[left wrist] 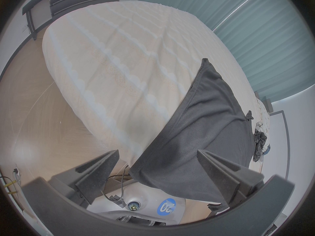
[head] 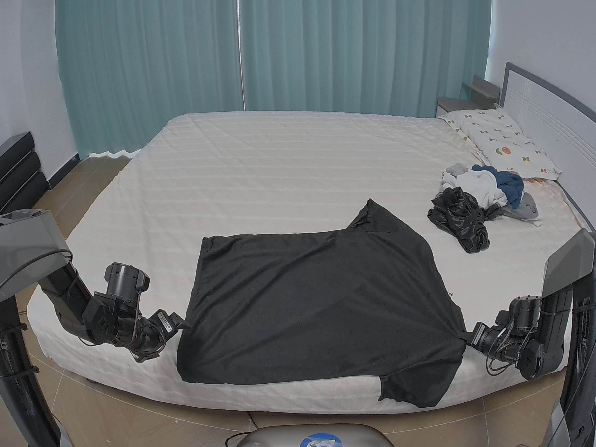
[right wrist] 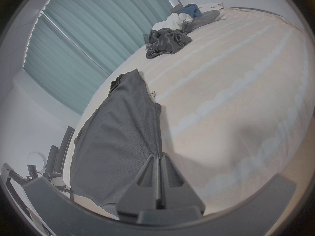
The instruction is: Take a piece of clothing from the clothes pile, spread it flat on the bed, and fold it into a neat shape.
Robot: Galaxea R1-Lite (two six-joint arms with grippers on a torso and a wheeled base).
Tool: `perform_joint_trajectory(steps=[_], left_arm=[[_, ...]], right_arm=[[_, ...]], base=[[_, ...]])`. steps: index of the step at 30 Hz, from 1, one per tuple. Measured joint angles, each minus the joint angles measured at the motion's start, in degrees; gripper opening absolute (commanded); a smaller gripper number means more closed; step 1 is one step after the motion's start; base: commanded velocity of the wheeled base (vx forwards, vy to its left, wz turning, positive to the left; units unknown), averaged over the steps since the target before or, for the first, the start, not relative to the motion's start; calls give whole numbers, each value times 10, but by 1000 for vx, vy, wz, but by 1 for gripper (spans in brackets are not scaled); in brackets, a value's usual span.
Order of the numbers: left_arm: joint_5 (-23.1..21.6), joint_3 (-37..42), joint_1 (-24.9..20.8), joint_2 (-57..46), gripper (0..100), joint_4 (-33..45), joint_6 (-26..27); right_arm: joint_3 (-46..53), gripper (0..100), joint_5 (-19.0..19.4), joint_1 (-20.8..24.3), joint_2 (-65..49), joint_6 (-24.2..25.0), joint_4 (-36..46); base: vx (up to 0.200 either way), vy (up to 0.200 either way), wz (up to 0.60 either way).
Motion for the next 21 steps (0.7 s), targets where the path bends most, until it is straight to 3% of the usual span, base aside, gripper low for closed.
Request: perform_joint_trajectory(steps=[2, 3, 13, 17, 21], left_arm=[[0, 0, 0, 1, 100, 0, 1], [0, 0, 0, 2, 100, 0, 1], [1, 6, -3, 3, 100, 0, 11], [1, 17, -5, 2, 100, -1, 37], [-1, 42, -7, 0, 100, -5, 106]], right_arm=[[0, 0, 0, 0, -1, 0, -1], [0, 100, 0, -1, -1, 0, -1], [25, 100, 2, -4, -10, 0, -28], [40, 100, 7, -13, -21, 0, -29], [47, 100, 8, -16, -27, 0, -29]], base=[[0, 0, 0], [0, 0, 0], [0, 0, 0], [0, 0, 0], [0, 0, 0]])
